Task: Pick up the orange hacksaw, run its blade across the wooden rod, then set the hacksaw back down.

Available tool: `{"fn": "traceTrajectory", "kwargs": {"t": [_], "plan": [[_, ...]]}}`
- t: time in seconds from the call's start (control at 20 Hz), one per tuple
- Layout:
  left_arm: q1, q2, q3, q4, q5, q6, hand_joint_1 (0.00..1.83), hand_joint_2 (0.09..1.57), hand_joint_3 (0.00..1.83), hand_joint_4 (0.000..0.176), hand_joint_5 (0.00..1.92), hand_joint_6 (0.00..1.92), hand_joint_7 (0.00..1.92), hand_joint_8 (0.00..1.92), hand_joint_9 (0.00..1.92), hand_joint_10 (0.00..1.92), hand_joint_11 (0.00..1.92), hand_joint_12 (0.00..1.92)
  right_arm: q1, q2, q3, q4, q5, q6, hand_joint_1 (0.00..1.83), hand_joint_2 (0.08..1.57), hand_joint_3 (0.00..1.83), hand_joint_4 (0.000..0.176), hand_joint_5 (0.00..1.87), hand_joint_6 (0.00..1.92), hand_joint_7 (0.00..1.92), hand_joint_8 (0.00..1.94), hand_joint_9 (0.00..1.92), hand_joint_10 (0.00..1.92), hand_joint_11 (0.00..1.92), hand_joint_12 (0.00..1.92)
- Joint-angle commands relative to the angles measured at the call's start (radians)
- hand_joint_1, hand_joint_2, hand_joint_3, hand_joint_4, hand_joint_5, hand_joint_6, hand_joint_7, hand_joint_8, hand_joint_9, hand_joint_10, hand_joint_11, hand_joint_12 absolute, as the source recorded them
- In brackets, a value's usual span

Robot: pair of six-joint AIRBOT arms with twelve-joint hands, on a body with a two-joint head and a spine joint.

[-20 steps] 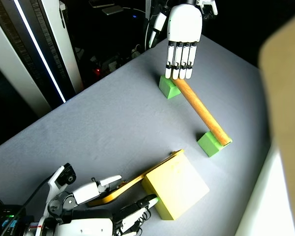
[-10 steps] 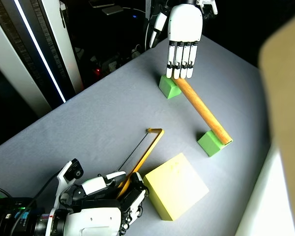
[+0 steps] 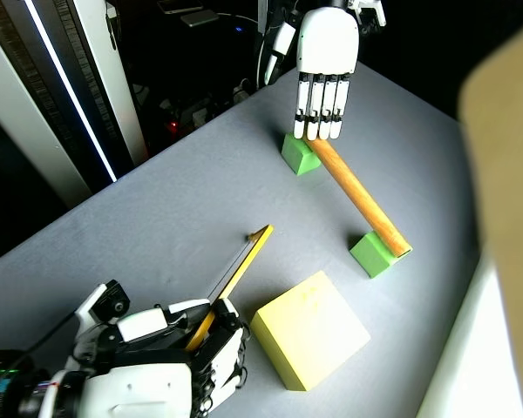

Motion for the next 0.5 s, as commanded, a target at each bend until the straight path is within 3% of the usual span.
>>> {"fn": "traceTrajectory", "kwargs": {"t": [0.0, 0.2, 0.45], "plan": [[-0.007, 0.0, 0.009, -0.018, -0.017, -0.001, 0.03, 1.27, 0.0, 0.0, 0.01, 0.0, 0.01, 0.0, 0.0, 0.0, 0.0, 0.08, 0.0, 0.018, -0.014, 0.069, 0.126, 0.001, 1.22, 1.15, 0.0, 0.0, 0.89, 0.99, 0.94, 1.2, 0.89, 0.79, 0.62, 1.11], [-0.008, 0.0, 0.01, -0.018, -0.019, -0.001, 0.02, 1.28, 0.0, 0.0, 0.0, 0.0, 0.0, 0.0, 0.0, 0.0, 0.0, 0.01, -0.004, 0.064, -0.052, 0.096, 0.178, -0.02, 1.23, 1.13, 0.0, 0.0, 0.94, 0.92, 0.98, 1.14, 0.91, 0.76, 0.62, 1.12], [-0.01, 0.0, 0.011, -0.018, -0.019, -0.001, 0.03, 1.28, 0.0, 0.0, 0.02, 0.01, 0.01, 0.0, 0.01, 0.0, 0.03, 0.02, -0.018, 0.1, -0.142, 0.249, 0.272, -0.146, 1.22, 1.14, 0.0, 0.0, 0.94, 0.92, 0.95, 1.18, 0.9, 0.79, 0.61, 1.13]]}}
